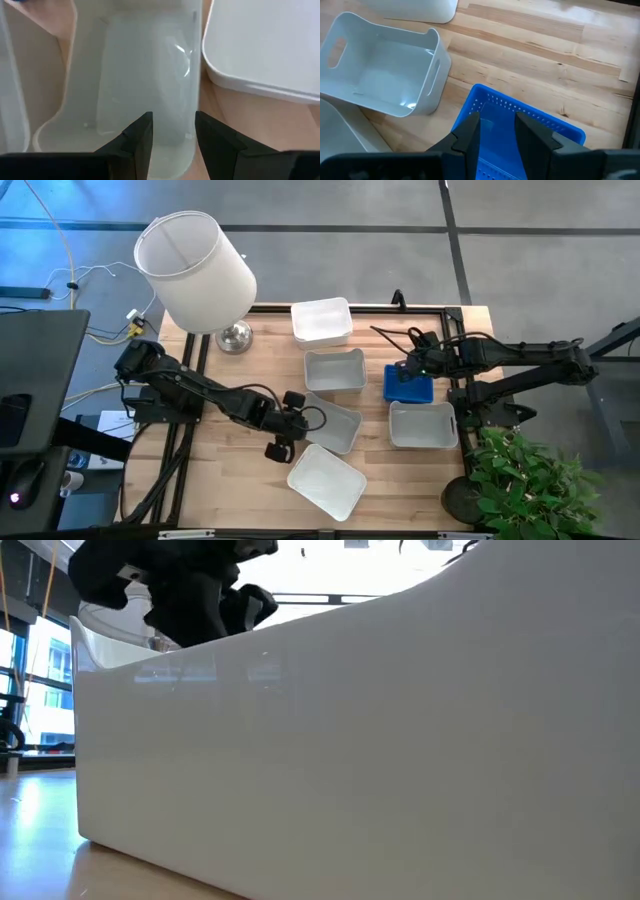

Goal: Stack baskets by color
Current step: Stack the bottom left gray bin into the top gray bin

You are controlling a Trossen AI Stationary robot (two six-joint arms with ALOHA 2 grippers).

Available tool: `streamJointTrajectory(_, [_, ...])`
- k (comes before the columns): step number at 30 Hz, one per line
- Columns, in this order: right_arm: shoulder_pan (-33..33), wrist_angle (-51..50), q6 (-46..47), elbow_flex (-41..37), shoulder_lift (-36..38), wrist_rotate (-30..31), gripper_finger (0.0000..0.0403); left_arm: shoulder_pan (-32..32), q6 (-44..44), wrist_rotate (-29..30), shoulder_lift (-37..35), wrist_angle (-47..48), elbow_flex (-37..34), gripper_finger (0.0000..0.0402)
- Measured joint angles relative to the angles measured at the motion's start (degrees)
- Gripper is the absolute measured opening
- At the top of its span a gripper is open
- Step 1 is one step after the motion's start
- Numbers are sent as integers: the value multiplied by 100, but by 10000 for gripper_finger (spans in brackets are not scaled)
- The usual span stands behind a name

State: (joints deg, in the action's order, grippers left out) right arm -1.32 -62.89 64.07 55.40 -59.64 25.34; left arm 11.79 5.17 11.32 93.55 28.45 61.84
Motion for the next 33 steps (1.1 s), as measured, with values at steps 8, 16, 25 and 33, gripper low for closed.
streamJointTrajectory(8, [0,-2,-7,0,0,-11,108,0,-44,-167,90,28,0,133])
streamJointTrajectory(16, [0,-8,-7,0,2,-152,108,0,-49,-288,268,122,0,133])
streamJointTrajectory(25, [0,-72,-7,0,0,-179,108,-3,-254,-272,616,98,-2,115])
streamJointTrajectory(33, [0,-83,-10,-2,2,-134,108,0,-459,-394,619,93,0,11])
